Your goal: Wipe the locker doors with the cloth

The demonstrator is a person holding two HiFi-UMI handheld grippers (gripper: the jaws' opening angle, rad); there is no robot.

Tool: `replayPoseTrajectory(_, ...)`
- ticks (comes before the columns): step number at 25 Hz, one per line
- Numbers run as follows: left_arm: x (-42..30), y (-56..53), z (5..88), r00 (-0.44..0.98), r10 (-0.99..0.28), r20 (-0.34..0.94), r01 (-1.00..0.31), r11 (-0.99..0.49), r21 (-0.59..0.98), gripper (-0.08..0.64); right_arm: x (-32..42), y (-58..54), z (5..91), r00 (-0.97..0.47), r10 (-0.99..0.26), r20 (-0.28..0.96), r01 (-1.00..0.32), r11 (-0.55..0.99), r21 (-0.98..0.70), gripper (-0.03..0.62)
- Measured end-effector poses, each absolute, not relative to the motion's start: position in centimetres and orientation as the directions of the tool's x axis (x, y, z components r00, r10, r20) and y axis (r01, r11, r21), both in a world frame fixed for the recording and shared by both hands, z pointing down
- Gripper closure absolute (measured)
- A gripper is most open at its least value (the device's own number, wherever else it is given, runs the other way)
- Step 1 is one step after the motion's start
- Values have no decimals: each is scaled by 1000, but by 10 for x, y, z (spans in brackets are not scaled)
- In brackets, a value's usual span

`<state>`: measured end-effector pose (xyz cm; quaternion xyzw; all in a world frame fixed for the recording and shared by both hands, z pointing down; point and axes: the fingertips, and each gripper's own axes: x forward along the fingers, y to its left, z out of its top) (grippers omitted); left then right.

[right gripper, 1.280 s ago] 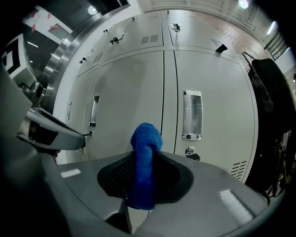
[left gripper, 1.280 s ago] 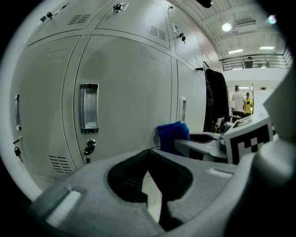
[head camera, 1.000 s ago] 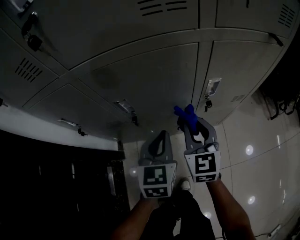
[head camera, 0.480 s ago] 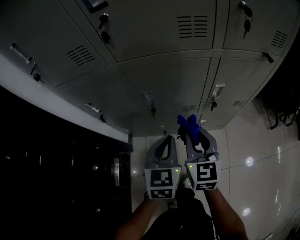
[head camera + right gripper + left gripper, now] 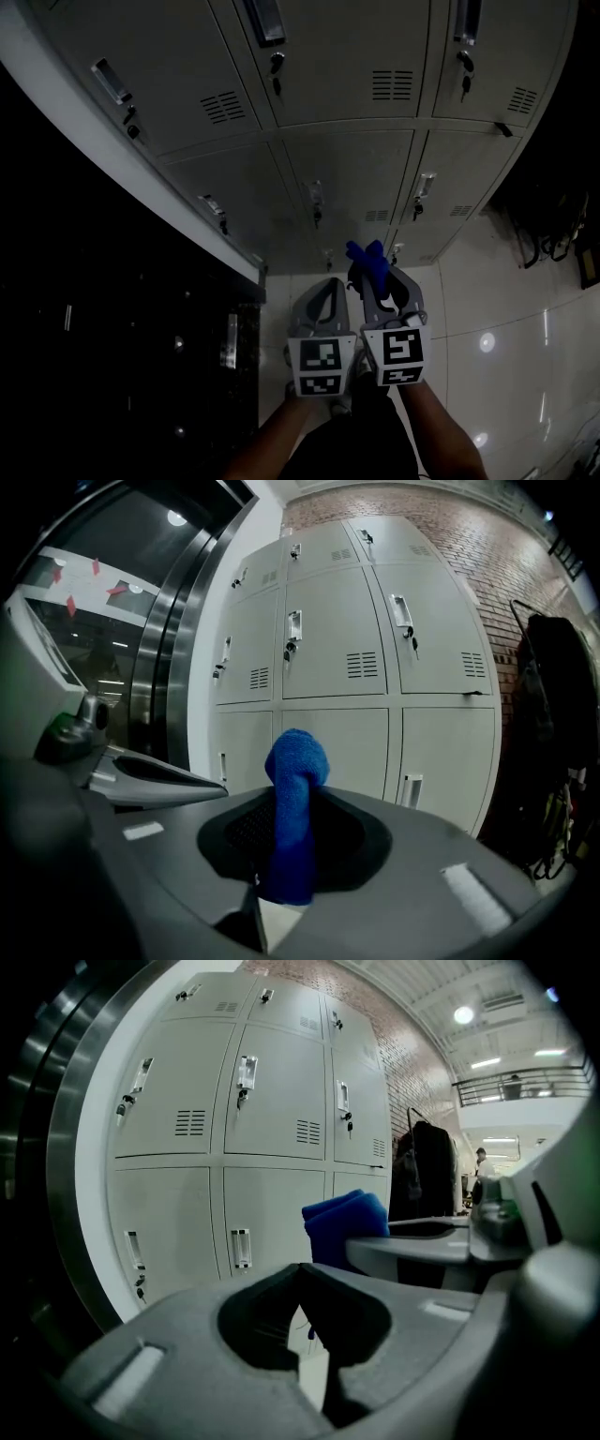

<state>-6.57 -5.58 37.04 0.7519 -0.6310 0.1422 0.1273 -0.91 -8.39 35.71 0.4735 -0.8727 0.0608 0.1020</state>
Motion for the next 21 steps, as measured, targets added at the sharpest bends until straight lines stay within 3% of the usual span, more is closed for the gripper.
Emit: replayPoseTrajectory(21, -85, 16, 335, 171, -931, 322, -985, -169, 32, 557, -29, 2, 324, -530, -811, 248, -833, 553, 27, 511)
